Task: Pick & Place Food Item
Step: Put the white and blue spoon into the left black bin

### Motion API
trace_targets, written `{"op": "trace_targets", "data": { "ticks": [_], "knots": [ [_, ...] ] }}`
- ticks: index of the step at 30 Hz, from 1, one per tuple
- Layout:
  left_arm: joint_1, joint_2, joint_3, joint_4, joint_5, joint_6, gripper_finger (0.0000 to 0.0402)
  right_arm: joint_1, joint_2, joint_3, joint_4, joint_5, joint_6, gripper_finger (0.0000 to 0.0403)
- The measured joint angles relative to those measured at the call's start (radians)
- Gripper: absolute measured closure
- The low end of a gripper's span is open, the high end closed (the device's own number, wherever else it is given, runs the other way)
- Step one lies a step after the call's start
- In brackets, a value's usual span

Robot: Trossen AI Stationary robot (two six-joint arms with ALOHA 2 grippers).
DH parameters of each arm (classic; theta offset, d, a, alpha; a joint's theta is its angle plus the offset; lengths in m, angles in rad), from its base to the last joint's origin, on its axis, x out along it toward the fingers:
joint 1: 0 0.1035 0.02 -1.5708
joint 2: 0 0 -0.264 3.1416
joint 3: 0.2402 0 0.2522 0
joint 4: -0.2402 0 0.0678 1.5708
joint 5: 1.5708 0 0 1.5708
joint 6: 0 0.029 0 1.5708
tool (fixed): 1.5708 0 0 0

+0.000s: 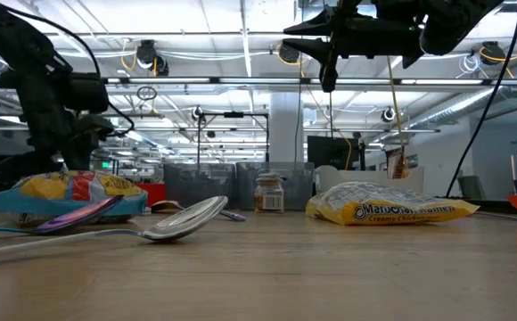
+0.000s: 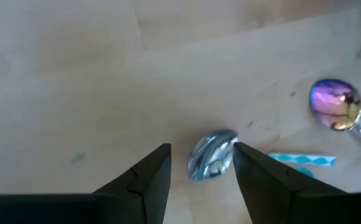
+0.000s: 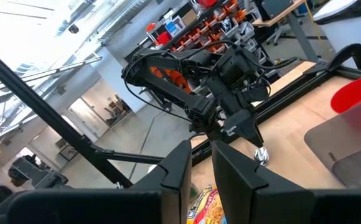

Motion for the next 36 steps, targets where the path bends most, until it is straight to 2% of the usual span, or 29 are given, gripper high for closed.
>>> {"op": "trace_targets", "data": {
  "ticks": [12,17,21,27,36],
  "knots": [
    [-0.001,0.129,0.0,0.029,0.048,0.059,0.022,-0.02,0.0,0.0,0.0,0.003,-0.004,0.0342],
    [-0.001,0.143,0.002,0.038,0.053,0.061,0.0226,-0.02,0.0,0.0,0.0,0.001,-0.007,0.0342],
    [-0.001,0.144,0.001,0.034,0.049,0.061,0.0271,-0.02,0.0,0.0,0.0,0.001,-0.01,0.0342],
    [0.0,0.144,0.0,0.046,0.066,0.07,0.0378,-0.034,0.0,0.0,0.0,0.0,-0.011,0.0342],
    [-0.001,0.14,0.052,0.027,0.087,0.125,0.0394,-0.046,0.0,0.0,-0.001,-0.001,-0.011,0.0342]
  ]
}}
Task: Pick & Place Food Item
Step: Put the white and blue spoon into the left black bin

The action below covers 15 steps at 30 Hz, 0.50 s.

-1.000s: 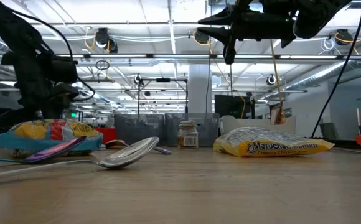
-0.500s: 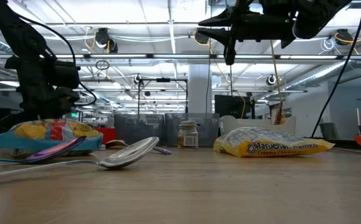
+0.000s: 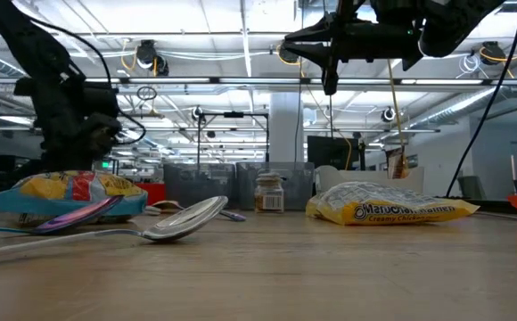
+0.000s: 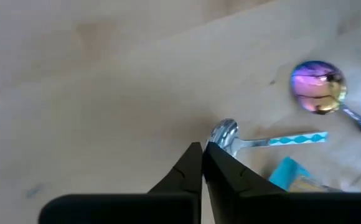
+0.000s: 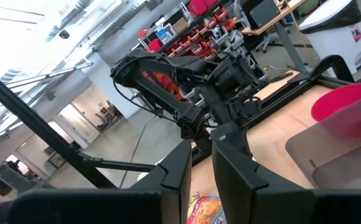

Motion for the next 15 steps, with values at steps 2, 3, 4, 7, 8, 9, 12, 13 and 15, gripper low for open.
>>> {"op": "trace_targets", "data": {
  "ticks": [2,3,4,7,8,9,12,13,15],
  "knots": [
    [-0.001,0.0,0.042,-0.034,-0.012,0.024,0.0393,0.0,0.0,0.0,0.0,0.0,-0.001,0.0342],
    [-0.001,0.0,0.069,-0.056,-0.023,0.035,0.0392,0.0,0.0,0.0,0.0,0.0,-0.005,0.0342],
    [-0.002,0.0,0.099,-0.082,-0.041,0.049,0.0392,0.0,0.0,0.0,0.0,0.0,-0.01,0.0342],
    [-0.01,-0.013,0.213,-0.168,-0.091,0.088,0.0397,0.0,0.0,0.0,-0.008,0.001,-0.031,0.0342],
    [-0.012,-0.02,0.255,-0.193,-0.109,0.096,0.0396,0.0,0.0,0.0,-0.01,0.002,-0.032,0.0342],
    [-0.016,-0.028,0.299,-0.217,-0.126,0.099,0.0395,0.0,0.0,0.0,-0.011,0.004,-0.031,0.0342],
    [-0.023,-0.055,0.437,-0.252,-0.186,0.09,0.0396,0.0,0.0,0.0,0.004,0.008,-0.028,0.0342],
    [-0.024,-0.067,0.481,-0.259,-0.201,0.084,0.0397,0.0,0.0,0.0,0.013,0.019,-0.028,0.0342],
    [-0.029,-0.088,0.568,-0.288,-0.226,0.084,0.0397,0.0,0.0,0.0,0.02,0.06,-0.027,0.0342]
  ]
}}
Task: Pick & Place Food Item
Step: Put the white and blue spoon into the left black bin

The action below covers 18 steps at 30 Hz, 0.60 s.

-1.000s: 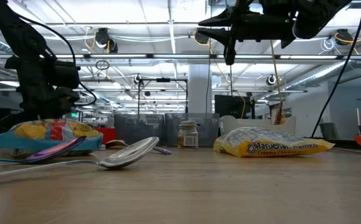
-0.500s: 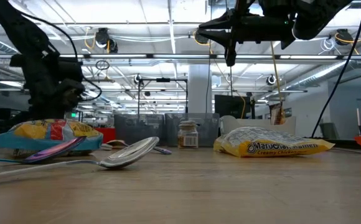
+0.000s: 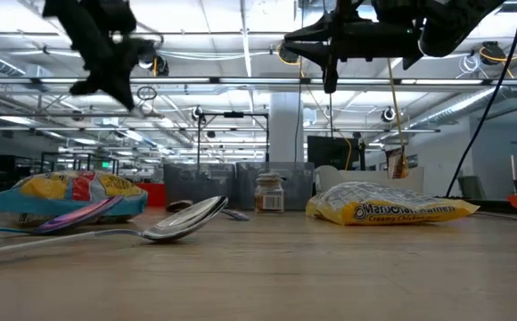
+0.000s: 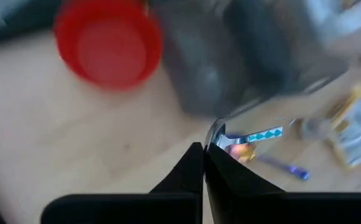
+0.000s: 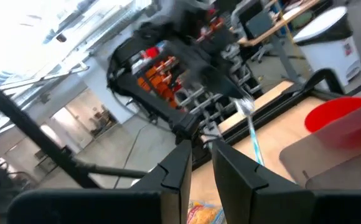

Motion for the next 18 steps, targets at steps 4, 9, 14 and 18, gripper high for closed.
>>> {"op": "trace_targets", "data": {
  "ticks": [4,9,14,18],
  "knots": [
    [-0.021,-0.017,0.158,-0.101,-0.061,-0.001,0.0397,-0.009,0.0,0.0,0.017,0.05,-0.008,0.0342],
    [-0.056,-0.017,0.314,-0.202,-0.205,0.001,0.0397,-0.02,0.0,0.004,0.014,0.051,-0.054,0.0342],
    [-0.086,0.02,0.415,-0.172,-0.236,-0.01,0.0398,-0.022,0.001,0.077,-0.044,0.049,-0.108,0.0342],
    [-0.115,0.089,0.478,-0.159,-0.236,-0.006,0.0398,-0.022,0.001,0.186,-0.196,0.047,-0.202,0.0341]
  ]
}}
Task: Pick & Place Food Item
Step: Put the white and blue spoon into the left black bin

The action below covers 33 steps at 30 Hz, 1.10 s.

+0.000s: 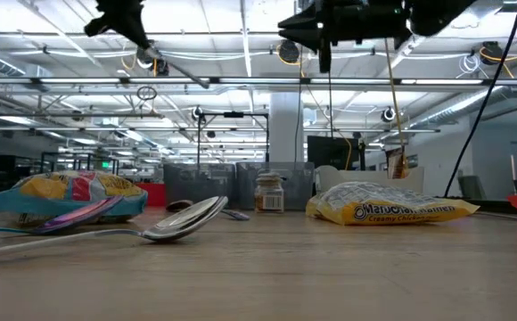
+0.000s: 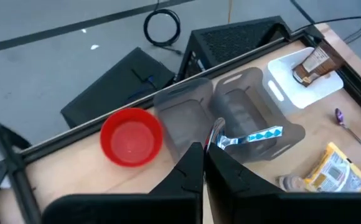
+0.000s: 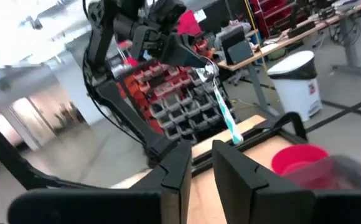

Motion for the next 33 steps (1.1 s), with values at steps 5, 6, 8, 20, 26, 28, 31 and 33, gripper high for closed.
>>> {"op": "trace_targets", "data": {
  "ticks": [5,6,8,20,26,28,31,33],
  "knots": [
    [-0.033,0.094,0.07,0.016,-0.001,0.012,0.0399,-0.012,0.0,0.149,-0.205,0.0,-0.126,0.0335],
    [-0.042,0.11,0.082,0.028,0.0,0.014,0.0399,-0.016,0.0,0.173,-0.232,0.001,-0.148,0.0331],
    [-0.06,0.138,0.104,0.052,0.004,0.015,0.0397,-0.023,0.0,0.216,-0.275,0.018,-0.185,0.032],
    [-0.161,0.318,0.263,0.069,-0.045,0.079,0.0397,0.008,0.015,0.302,-0.46,0.088,-0.192,0.023],
    [-0.231,0.417,0.38,0.066,-0.013,0.174,0.0397,0.053,0.076,0.303,-0.453,0.102,-0.155,0.0212],
    [-0.254,0.443,0.424,0.057,-0.01,0.2,0.0396,0.057,0.092,0.301,-0.472,0.099,-0.139,0.0211],
    [-0.285,0.472,0.477,0.03,-0.01,0.253,0.0398,0.057,0.117,0.301,-0.443,0.061,-0.14,0.0213],
    [-0.308,0.483,0.499,0.026,-0.011,0.293,0.0397,0.049,0.126,0.301,-0.441,0.041,-0.144,0.0216]
  ]
}}
